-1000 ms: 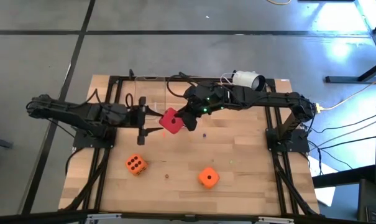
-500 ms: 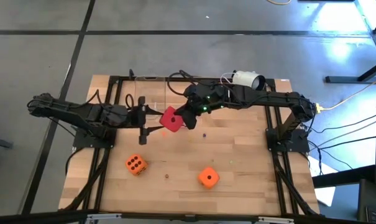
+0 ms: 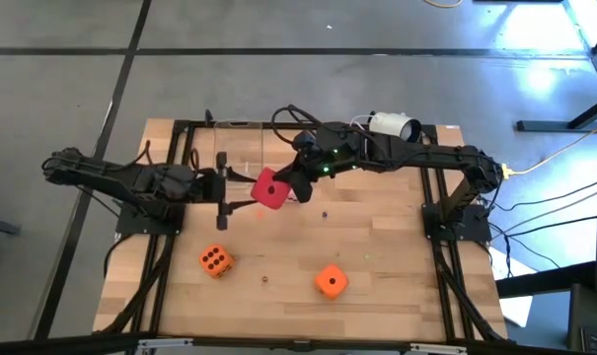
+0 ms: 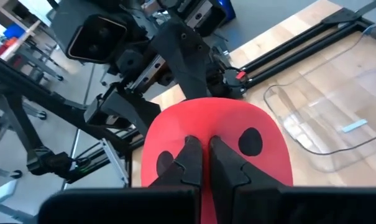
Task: Pick & Place Dice
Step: Put the large red dice into the transparent bin
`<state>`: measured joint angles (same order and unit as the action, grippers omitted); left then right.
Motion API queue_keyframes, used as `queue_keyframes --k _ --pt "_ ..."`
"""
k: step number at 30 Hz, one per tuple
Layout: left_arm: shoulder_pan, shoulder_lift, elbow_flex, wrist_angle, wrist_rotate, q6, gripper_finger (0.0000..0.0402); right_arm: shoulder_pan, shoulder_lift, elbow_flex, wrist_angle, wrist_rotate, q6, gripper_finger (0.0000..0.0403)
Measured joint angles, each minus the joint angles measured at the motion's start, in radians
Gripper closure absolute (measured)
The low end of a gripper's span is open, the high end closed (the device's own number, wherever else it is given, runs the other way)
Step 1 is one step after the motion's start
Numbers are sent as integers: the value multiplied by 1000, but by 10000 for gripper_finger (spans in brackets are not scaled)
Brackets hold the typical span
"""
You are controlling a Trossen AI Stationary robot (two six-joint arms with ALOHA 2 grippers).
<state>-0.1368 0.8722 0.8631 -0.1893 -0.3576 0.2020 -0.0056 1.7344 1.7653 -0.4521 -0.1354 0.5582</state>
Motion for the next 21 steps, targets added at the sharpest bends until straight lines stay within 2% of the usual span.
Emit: queue_keyframes --k 3,8,18,21 --pt "-11 0 0 5 0 0 244 0 0 0 16 -4 4 397" --pt "-13 0 0 8 2 -4 357 0 1 0 46 -4 11 397" --pt "-28 0 0 13 10 -2 364 0 2 0 70 -7 34 398" --pt "-37 0 0 16 4 0 364 1 2 0 71 -4 36 378"
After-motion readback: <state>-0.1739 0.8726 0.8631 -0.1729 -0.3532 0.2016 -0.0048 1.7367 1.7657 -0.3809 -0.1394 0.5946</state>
